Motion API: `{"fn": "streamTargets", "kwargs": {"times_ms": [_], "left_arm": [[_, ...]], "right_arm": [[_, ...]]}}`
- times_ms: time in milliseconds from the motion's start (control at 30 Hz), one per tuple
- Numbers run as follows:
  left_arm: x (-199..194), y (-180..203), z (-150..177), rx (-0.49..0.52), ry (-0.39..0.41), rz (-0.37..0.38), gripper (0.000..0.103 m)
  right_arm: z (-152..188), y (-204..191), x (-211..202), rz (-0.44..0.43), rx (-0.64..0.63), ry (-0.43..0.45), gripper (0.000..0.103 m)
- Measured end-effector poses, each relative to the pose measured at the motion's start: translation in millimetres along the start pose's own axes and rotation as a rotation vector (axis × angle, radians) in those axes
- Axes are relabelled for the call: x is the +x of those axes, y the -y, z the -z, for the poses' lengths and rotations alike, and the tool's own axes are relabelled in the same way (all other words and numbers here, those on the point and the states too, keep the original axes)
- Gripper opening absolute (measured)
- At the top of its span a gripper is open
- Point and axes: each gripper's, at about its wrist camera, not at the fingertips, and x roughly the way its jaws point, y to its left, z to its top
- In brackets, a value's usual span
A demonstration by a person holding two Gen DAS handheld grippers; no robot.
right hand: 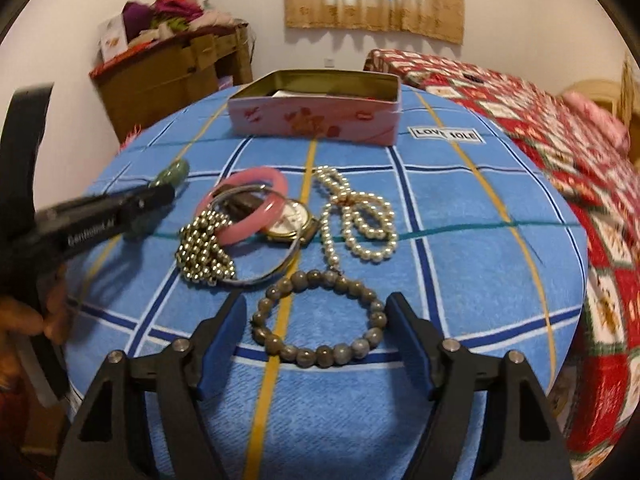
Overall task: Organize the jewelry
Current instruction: 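Grasp the grey bead bracelet with the right gripper, then lower the jade bangle into the tin with the left gripper while the right gripper drops the grey bracelet in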
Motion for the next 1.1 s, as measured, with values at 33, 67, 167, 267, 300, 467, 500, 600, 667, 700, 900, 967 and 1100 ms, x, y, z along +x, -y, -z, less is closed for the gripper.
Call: {"fn": "streamTargets", "kwargs": {"times_ms": [33,67,167,267,300,467,500,600,667,700,900,967,1100], "left_arm": [[0,-2,0,-0.009,-0.001,0.005,0.019],[1,-2,0,-0.014,-0.002,0.007,0.019],[0,-3,-1,-0.017,0.002,0.009,0.019],[0,-3,0,-0.018,0.003,0.011,0.019],[0,-3,0,-0.019,0.002,0.012,0.019],[1,-3,0,-0.031,0.000,0.016,0.019],[1,-4,0,-0.030,0.000,0.016,0.019],[1,-4,0,-0.031,0.000,0.016,0.019],[1,-4,0,-0.032,0.000,0.015,0.019],[0,-4,0,-0.031,0.000,0.015,0.019],[-2,-1,1,-0.015,0.015,0.007,0.019],[-4,-1,1,-0.015,0.022,0.000,0.019],[-5,1,0,-0.010,0.021,-0.009,0.019]], "right_arm": [[1,1,1,0.005,-0.005,-0.002,0.073],[1,1,1,0.016,-0.011,0.000,0.065],[-1,11,0,0.023,0.006,-0.012,0.034],[-2,27,-2,-0.021,0.077,-0.020,0.019],[-2,31,-3,-0.047,0.108,-0.018,0.018],[-2,50,-17,-0.168,0.238,0.019,0.018],[-3,52,-20,-0.178,0.252,0.027,0.018],[-7,52,-29,-0.191,0.268,0.063,0.018],[-11,52,-35,-0.208,0.275,0.086,0.018],[-12,52,-36,-0.210,0.274,0.090,0.018],[-15,53,-31,-0.193,0.284,0.083,0.018],[-18,52,-33,-0.182,0.274,0.094,0.018],[-28,54,-37,-0.176,0.262,0.124,0.018]]}}
